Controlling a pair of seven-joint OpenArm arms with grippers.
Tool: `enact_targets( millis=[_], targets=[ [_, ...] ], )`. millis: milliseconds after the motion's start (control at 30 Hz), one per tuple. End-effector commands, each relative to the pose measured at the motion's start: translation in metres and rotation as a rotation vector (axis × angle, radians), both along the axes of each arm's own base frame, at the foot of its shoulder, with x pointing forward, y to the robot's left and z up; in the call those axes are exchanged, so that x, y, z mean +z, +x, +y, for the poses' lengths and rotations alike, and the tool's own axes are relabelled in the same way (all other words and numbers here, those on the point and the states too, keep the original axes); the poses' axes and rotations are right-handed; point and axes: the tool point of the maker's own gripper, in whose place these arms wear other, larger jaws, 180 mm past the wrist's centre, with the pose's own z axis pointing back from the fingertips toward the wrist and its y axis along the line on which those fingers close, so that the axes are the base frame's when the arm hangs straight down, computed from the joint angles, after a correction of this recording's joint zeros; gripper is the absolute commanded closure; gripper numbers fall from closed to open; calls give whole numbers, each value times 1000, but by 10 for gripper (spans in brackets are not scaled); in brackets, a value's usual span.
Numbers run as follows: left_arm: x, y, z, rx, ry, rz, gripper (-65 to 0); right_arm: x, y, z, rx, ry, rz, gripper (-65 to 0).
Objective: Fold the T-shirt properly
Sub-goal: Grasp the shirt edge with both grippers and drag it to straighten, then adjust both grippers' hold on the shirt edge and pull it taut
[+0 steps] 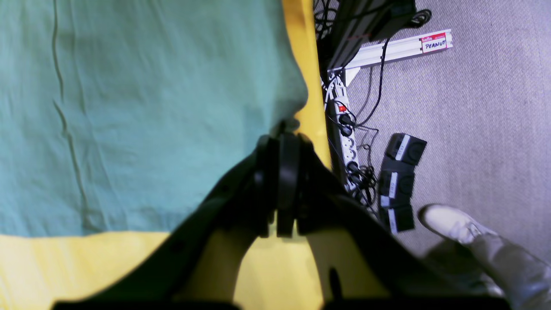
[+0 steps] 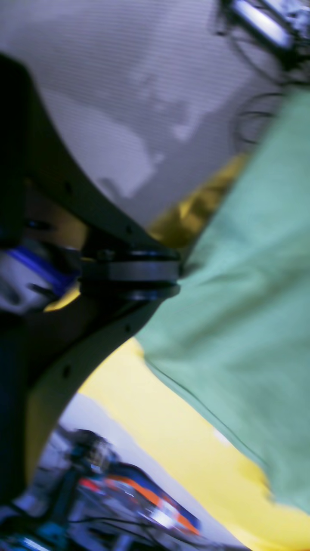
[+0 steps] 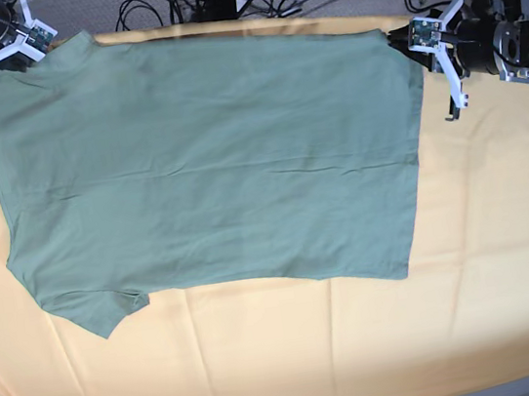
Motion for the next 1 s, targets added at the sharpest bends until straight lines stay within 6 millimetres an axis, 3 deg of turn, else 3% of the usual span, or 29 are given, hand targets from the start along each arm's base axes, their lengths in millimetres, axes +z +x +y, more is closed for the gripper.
enact_targets(
  millis=[0, 200, 267, 467, 667, 967],
  targets=[
    [7, 5, -2, -5, -12, -22, 0, 9, 10, 1, 13, 4, -51, 0],
    [-3, 22, -14, -51, -5, -144, 0, 28, 45, 20, 40, 121, -185, 0],
    [-6, 28, -18, -53, -9, -175, 0, 24, 55, 19, 29, 172, -203, 0],
    [-18, 66, -24, 56, -41, -276, 0, 3, 86, -13, -56, 203, -227, 0],
    [-36, 94, -19, 132, -15, -345, 0, -7, 111, -33, -91, 230, -238, 0],
    [-22, 133, -8, 212, 20, -498, 0, -6, 138, -47, -170, 323, -281, 0]
  ],
)
